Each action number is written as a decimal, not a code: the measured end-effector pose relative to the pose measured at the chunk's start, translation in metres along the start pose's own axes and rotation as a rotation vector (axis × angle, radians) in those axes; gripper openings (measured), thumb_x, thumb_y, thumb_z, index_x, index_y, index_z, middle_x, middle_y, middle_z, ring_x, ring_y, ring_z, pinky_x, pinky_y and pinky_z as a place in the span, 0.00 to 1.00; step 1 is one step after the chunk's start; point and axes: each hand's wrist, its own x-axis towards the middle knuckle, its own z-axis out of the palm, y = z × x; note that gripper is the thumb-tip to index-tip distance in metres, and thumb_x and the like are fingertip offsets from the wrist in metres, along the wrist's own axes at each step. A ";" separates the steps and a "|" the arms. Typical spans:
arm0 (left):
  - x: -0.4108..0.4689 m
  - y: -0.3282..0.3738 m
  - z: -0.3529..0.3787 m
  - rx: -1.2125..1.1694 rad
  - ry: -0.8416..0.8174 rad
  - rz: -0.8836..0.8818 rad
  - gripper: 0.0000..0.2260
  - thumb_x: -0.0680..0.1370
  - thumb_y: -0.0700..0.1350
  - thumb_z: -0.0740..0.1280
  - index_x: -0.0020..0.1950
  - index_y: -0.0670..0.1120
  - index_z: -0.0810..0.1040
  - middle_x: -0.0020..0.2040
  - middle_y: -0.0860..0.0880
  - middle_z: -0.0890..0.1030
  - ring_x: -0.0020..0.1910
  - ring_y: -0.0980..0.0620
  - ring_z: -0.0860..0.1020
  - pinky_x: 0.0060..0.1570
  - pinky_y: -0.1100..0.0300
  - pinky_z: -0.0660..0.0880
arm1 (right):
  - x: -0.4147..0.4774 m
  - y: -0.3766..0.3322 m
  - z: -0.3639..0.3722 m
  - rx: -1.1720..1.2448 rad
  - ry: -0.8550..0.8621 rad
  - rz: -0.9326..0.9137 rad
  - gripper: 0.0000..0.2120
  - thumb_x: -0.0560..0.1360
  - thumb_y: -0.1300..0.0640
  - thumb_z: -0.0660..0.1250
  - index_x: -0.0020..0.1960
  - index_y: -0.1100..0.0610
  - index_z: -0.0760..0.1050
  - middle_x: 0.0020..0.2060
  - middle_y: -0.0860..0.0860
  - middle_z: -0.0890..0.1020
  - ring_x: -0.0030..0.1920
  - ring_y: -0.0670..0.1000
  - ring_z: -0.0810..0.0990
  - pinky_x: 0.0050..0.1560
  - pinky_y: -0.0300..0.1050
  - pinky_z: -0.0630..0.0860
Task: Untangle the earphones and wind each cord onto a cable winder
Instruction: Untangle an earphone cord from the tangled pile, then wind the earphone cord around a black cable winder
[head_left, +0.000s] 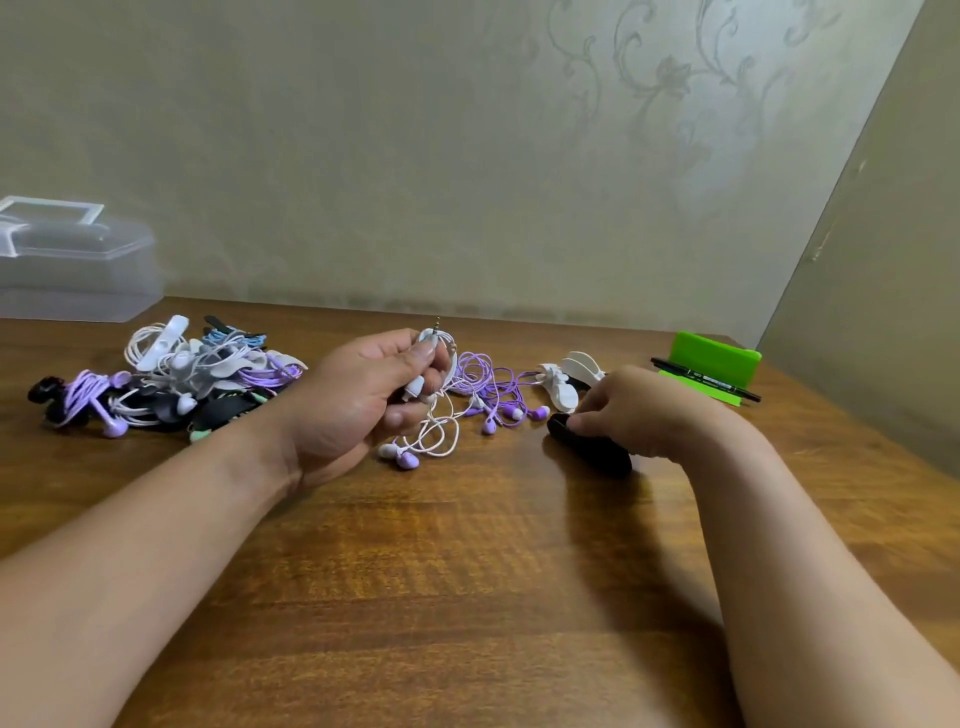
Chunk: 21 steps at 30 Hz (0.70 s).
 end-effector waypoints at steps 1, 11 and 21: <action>0.000 0.000 -0.001 -0.001 0.010 0.007 0.09 0.86 0.46 0.59 0.50 0.45 0.76 0.40 0.50 0.71 0.28 0.56 0.60 0.34 0.56 0.62 | -0.001 -0.003 -0.001 -0.007 -0.015 -0.017 0.11 0.80 0.45 0.71 0.52 0.52 0.85 0.38 0.50 0.80 0.36 0.48 0.76 0.34 0.43 0.68; -0.002 0.006 0.000 -0.016 0.072 -0.003 0.08 0.87 0.43 0.57 0.50 0.43 0.72 0.37 0.50 0.70 0.28 0.55 0.59 0.34 0.55 0.63 | -0.015 -0.036 0.005 0.844 -0.116 -0.314 0.08 0.82 0.57 0.69 0.46 0.60 0.76 0.33 0.56 0.79 0.31 0.52 0.75 0.28 0.42 0.67; -0.001 0.012 0.003 0.101 0.168 0.153 0.13 0.83 0.41 0.51 0.40 0.46 0.67 0.33 0.50 0.63 0.31 0.51 0.55 0.27 0.61 0.54 | -0.039 -0.084 0.024 1.489 -0.518 -0.209 0.10 0.82 0.59 0.63 0.44 0.60 0.78 0.32 0.51 0.74 0.27 0.44 0.68 0.21 0.32 0.56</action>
